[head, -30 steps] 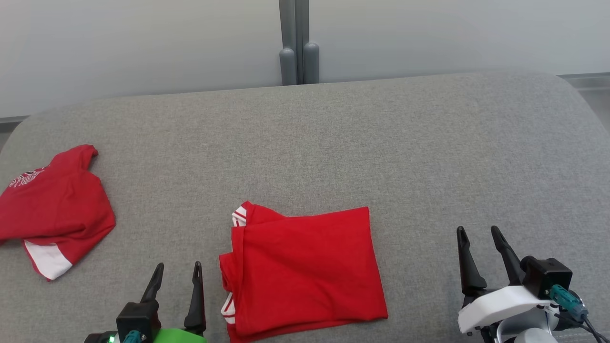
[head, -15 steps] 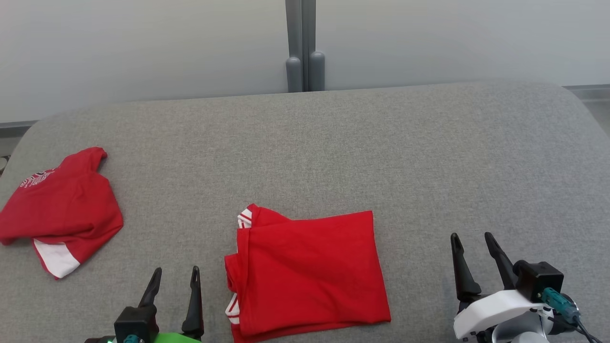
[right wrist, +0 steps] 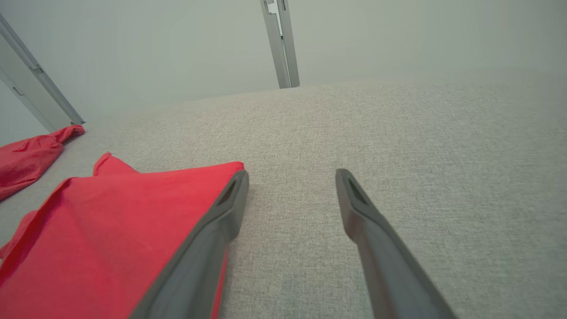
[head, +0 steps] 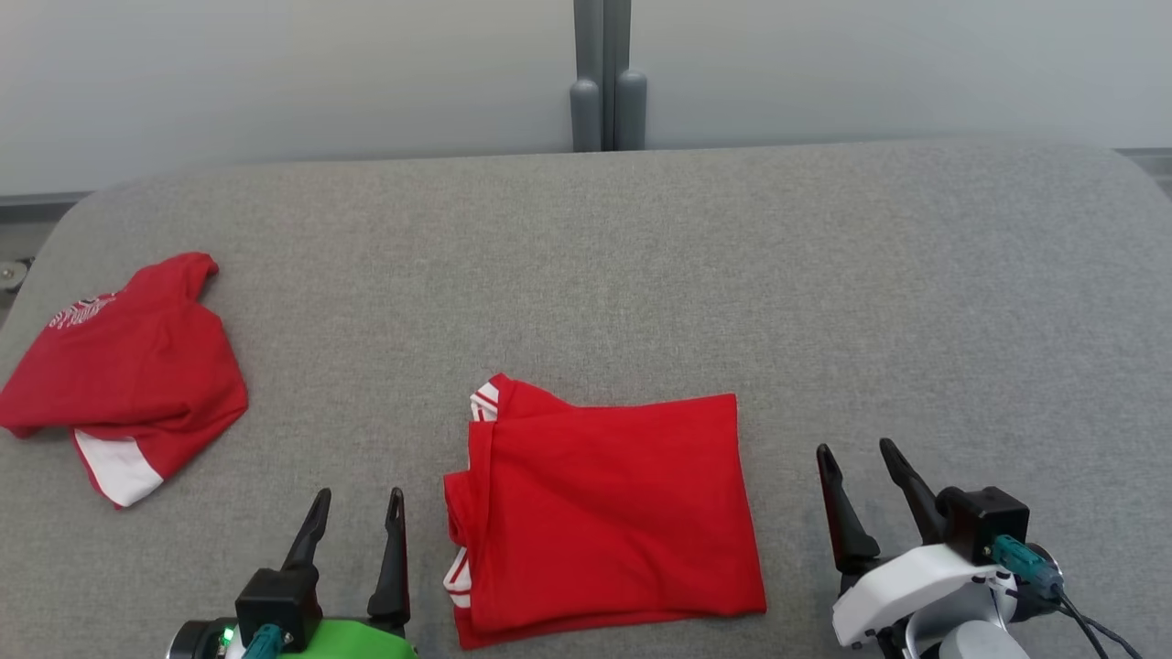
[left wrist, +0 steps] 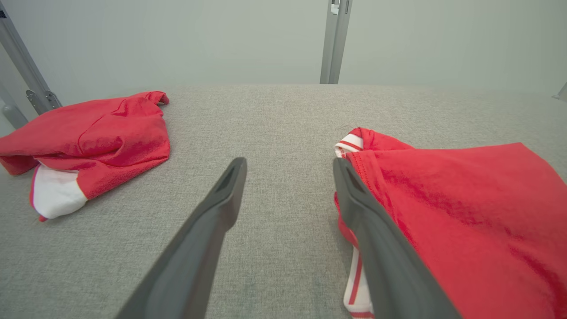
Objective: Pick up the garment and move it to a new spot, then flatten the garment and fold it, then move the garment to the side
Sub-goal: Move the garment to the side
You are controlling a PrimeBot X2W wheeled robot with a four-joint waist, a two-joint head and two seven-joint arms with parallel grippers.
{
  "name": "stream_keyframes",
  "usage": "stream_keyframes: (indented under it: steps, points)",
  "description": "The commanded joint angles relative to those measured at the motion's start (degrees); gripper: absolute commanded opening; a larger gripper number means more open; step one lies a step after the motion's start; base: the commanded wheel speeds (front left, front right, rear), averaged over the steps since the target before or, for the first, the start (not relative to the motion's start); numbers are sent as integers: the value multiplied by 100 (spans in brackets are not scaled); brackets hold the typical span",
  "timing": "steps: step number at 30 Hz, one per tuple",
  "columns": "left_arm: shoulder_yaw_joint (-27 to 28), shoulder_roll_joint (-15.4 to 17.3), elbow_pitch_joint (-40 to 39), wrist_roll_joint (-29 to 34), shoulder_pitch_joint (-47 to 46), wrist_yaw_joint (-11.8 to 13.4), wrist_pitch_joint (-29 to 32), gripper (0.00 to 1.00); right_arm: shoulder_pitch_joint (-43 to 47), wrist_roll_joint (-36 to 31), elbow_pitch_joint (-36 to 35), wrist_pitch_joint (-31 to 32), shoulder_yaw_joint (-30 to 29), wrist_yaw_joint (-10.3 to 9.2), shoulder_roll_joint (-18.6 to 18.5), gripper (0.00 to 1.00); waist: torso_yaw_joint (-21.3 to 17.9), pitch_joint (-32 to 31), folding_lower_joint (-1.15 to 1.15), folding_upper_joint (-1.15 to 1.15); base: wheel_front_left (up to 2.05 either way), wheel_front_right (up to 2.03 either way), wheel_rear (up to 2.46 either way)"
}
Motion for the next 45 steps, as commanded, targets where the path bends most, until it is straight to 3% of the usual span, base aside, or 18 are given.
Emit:
stream_keyframes:
  steps: [1, 11, 20, 21, 23, 28, 32, 45]
  points:
    - [-11, 13, -26, -36, -107, -5, 0, 100, -56, 35, 27, -13, 33, -2, -33, 100, 135, 222, 0, 0, 0, 0, 0]
    - [-287, 13, -90, -155, -431, 119, 0, 100, -479, 626, 333, -13, 829, -2, -239, 100, 495, 879, 0, 0, 0, 0, 0]
    - [-436, 13, -98, -204, -630, 204, 0, 100, -855, 1382, 1052, 2, 1664, -2, -453, 100, 664, 1098, 0, 0, 0, 0, 0]
    - [-449, 13, -98, -206, -640, 210, 0, 100, -894, 1441, 1114, 3, 1738, -2, -469, 82, 676, 1106, 0, 0, 0, 0, 0]
    - [-480, 13, -102, -218, -671, 211, 0, 100, -982, 1524, 1179, 7, 1799, -3, -511, 0, 698, 1122, 0, 0, 0, 0, 0]
    - [-506, 13, -101, -229, -706, 220, 0, 100, -1092, 1459, 1164, 0, 1539, -11, -645, 0, 635, 1060, 0, 0, 0, 0, 0]
    - [-531, 12, -73, -159, -661, 171, 0, 100, -1029, 1300, 1063, -7, 1142, -8, -565, 0, 321, 880, 0, 0, 0, 0, 0]
    - [-455, 14, 36, 101, -737, -61, 0, 100, -865, 1236, 1099, -7, 702, -6, -341, 0, -1781, 612, 0, 0, 0, 0, 0]
